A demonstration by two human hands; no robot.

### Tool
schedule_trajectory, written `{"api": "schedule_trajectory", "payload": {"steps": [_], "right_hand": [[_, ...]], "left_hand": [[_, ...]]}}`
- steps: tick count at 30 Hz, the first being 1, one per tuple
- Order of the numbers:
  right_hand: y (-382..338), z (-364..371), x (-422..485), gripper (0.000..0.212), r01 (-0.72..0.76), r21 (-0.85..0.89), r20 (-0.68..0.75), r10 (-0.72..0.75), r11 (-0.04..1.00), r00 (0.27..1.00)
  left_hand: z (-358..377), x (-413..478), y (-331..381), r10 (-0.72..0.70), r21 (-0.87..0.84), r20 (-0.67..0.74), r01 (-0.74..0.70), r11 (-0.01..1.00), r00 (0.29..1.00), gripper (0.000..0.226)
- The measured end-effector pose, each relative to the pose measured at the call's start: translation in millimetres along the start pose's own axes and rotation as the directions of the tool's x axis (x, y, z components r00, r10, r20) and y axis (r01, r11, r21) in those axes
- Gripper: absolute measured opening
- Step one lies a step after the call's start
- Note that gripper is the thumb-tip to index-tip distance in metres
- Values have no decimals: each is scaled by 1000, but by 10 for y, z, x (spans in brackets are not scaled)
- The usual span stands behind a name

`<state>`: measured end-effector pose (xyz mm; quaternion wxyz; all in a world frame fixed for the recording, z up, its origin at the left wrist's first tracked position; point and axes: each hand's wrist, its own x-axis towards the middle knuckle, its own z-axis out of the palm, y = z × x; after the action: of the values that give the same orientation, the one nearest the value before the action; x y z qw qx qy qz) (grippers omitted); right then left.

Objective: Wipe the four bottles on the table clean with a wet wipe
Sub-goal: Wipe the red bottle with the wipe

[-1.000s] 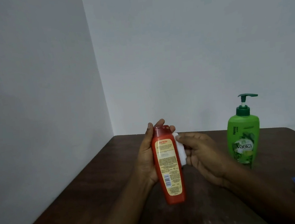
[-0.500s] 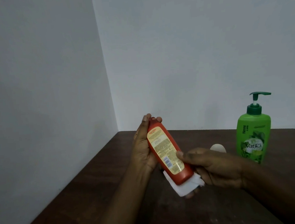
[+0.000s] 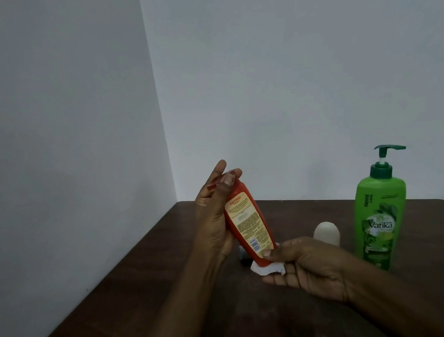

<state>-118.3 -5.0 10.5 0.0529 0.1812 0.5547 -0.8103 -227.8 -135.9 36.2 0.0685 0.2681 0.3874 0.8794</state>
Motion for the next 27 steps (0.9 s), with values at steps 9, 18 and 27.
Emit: {"api": "schedule_trajectory", "payload": {"steps": [9, 18, 27], "right_hand": [[-50, -61, -14, 51, -21, -166, -9, 19, 986, 1000], [-695, -246, -352, 22, 325, -516, 4, -377, 792, 926], [-563, -134, -418, 29, 373, -863, 406, -907, -340, 110]], "left_hand": [[-20, 32, 22, -23, -107, -16, 21, 994, 1000, 44], [-12, 21, 80, -82, -212, 93, 100, 972, 992, 51], [244, -300, -236, -89, 422, 240, -21, 906, 967, 16]]}}
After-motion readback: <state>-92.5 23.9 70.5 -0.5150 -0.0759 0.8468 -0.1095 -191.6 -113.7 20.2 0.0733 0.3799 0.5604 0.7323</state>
